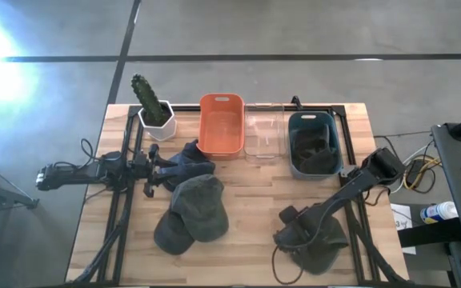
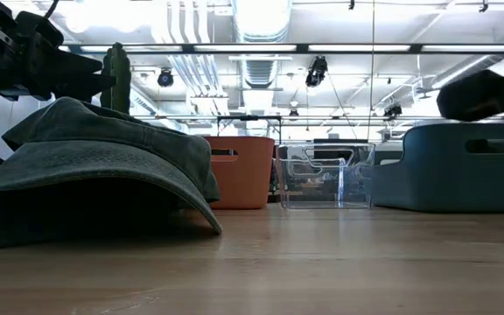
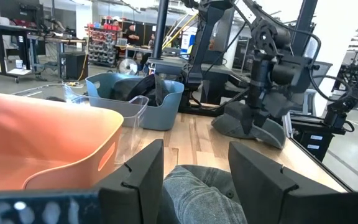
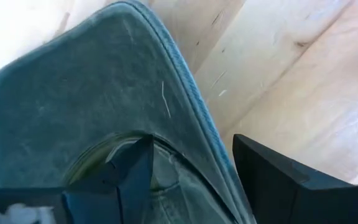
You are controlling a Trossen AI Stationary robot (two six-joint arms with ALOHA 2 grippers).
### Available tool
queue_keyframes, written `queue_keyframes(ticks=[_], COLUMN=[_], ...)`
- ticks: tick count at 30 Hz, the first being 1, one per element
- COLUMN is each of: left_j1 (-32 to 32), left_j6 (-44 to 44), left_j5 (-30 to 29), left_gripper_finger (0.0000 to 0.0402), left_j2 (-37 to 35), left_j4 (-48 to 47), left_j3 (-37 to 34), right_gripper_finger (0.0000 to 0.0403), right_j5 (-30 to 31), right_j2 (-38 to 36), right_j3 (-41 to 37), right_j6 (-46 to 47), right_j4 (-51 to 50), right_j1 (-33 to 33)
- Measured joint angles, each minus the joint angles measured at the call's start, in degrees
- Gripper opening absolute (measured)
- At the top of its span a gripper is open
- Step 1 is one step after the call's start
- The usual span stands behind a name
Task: Pick & Place hat
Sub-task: Put the gray cap into the transparent bin
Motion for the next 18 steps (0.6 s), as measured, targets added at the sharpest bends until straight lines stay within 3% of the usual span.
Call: queue_keyframes(ticks=[7,18], left_j1=[-0.02,0.0], left_j6=[-0.01,-0.01], left_j5=[0.01,0.01], left_gripper_finger=[0.0174,0.0174], left_j2=[0.0,0.0], left_j4=[0.02,0.02], left_j3=[-0.01,0.01], right_gripper_finger=[0.0214,0.0211], right_j5=[-0.71,-12.95], right_j2=[0.98,0.98], right_j3=[-1.08,-4.39], right_j6=[0.09,1.87], right_j4=[0.28,3.61], right_j1=[1.32,0.87])
